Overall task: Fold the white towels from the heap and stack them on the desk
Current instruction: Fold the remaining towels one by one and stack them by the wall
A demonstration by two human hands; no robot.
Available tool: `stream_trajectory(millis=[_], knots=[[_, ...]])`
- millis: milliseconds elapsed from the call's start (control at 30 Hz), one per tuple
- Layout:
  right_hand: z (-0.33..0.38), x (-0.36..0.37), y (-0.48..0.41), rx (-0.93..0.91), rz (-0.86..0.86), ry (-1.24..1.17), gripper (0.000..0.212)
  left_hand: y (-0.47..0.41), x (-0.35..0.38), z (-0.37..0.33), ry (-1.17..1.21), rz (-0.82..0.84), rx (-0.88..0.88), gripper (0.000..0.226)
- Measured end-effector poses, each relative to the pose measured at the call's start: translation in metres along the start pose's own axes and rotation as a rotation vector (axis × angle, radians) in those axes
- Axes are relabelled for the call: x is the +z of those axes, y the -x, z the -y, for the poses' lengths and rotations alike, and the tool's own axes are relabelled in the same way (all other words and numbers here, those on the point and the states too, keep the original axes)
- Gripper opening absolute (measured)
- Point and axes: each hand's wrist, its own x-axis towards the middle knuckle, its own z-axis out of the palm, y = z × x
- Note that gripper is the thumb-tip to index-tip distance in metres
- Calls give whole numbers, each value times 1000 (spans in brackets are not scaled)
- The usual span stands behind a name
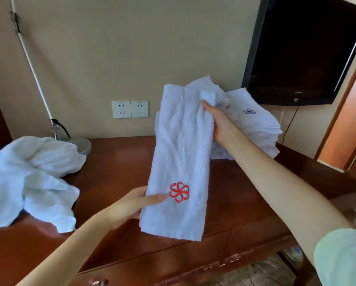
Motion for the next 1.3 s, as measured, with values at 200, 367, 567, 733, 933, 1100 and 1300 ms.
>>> stream_trajectory(millis=[200, 367, 567, 733, 933, 1100, 1300], knots=[[-43, 16, -31, 140, -61, -6, 28, 4, -11, 6, 65, -101, -98, 36], [-20, 35, -60, 162, -19, 121, 28, -2, -23, -1, 113, -122, -123, 37], [38, 56, -140, 100, 13, 221, 44, -41, -60, -56, 142, -228, 30, 38], [80, 58, -222, -1, -41, 405, 31, -108, -82, -99, 226, -317, 138, 29], [90, 25, -321, -45, -135, 758, 53, -197, -90, -107, 360, -391, 186, 45], [64, -11, -374, 3, -235, 959, 63, -225, -90, -98, 230, -410, 276, 45], [37, -9, -404, 58, -166, 1117, 62, -229, -92, -87, 156, -444, 313, 42]])
